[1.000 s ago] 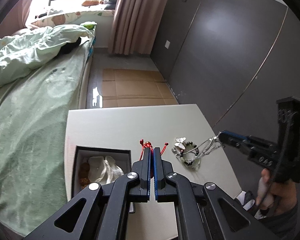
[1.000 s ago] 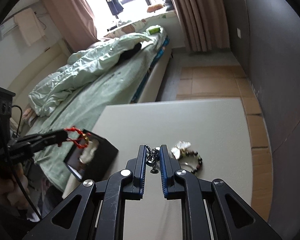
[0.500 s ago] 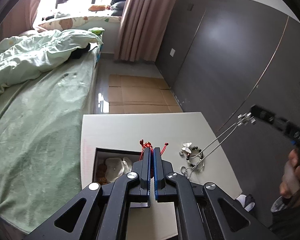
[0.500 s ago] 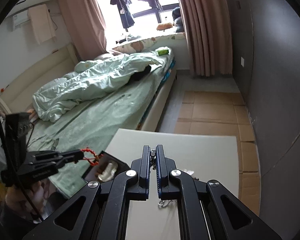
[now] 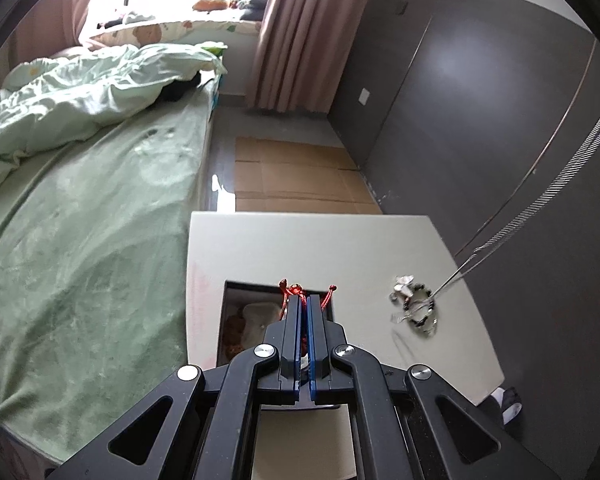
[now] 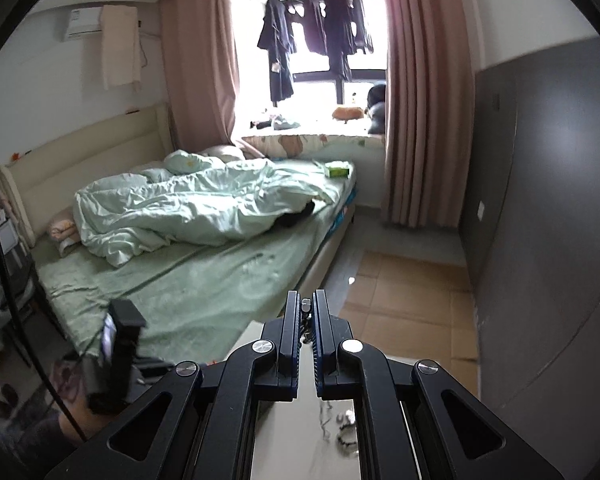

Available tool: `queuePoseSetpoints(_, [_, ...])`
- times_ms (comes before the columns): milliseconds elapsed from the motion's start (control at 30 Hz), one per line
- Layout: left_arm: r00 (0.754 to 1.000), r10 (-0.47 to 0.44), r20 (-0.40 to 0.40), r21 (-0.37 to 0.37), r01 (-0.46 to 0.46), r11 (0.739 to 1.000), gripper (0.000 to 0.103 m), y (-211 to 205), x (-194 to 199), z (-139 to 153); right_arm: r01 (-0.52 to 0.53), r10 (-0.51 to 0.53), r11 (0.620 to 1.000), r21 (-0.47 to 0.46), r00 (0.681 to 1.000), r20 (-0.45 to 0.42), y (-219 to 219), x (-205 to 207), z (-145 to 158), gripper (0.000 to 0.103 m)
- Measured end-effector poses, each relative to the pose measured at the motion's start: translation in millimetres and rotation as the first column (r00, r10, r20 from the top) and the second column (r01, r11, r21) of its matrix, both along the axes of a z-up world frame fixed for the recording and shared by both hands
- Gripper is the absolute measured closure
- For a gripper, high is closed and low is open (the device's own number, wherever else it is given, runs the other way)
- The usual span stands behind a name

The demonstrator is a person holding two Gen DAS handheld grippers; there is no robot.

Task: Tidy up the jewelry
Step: 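Lift the red cord bracelet into the black box while the right gripper lifts the silver chain, then open the left gripper over the box while the right gripper drops the silver chain in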

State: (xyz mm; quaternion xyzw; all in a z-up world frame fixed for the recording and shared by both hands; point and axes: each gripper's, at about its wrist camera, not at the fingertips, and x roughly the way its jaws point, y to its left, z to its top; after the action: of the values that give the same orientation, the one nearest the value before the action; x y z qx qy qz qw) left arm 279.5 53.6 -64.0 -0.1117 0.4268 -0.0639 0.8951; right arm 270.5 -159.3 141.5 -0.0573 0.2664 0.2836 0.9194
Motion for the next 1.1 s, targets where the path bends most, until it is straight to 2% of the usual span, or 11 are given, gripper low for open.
queuePoseSetpoints(133, [0.997,-0.013,-0.071,-0.028,0.011,1.000,0.100,4.7,7.6,-16.0,-0.007,0.007,1.000,-0.012,1.000,0.028,13.0,-6.5,15.7,0.097])
queuePoseSetpoints(200, [0.993,-0.008,-0.119,-0.035,0.003,0.999,0.094,7.5,9.8,-24.3,-0.015,0.015,1.000,-0.016,0.999,0.041,21.0,-9.5,24.3,0.097])
queuePoseSetpoints(267, [0.993,0.000,-0.119,-0.064,-0.008,0.998,0.072,14.0,6.7,-25.7,-0.025,0.026,1.000,-0.018,0.998,0.055,29.7,-14.0,32.1,0.097])
queuePoseSetpoints(300, [0.994,0.006,-0.107,-0.075,-0.014,0.997,0.054,16.9,4.2,-24.2,-0.030,0.031,0.999,-0.019,0.998,0.060,33.4,-15.3,35.1,0.097])
queuePoseSetpoints(333, [0.996,0.013,-0.092,-0.082,-0.020,0.996,0.042,19.5,1.3,-21.7,-0.038,0.039,0.999,-0.019,0.997,0.067,38.9,-17.3,39.2,0.097])
queuePoseSetpoints(433, [0.998,0.033,-0.052,-0.083,-0.037,0.996,0.040,28.9,-7.4,-10.7,-0.055,0.056,0.998,-0.017,0.995,0.081,53.4,-21.8,46.7,0.097])
queuePoseSetpoints(767, [0.996,0.087,0.002,-0.086,-0.087,0.993,0.040,60.5,-31.9,12.0,-0.128,0.129,0.992,-0.015,0.987,0.093,100.9,-30.6,50.5,0.097])
queuePoseSetpoints(933, [0.994,0.111,0.013,-0.083,-0.109,0.991,0.040,75.7,-43.4,16.0,-0.153,0.154,0.988,-0.022,0.987,0.055,121.6,-22.2,32.7,0.097])
queuePoseSetpoints(1100, [0.992,0.127,0.011,-0.088,-0.126,0.988,0.040,87.1,-48.8,14.6,-0.162,0.162,0.987,-0.022,0.987,-0.011,136.2,-11.1,1.9,0.097])
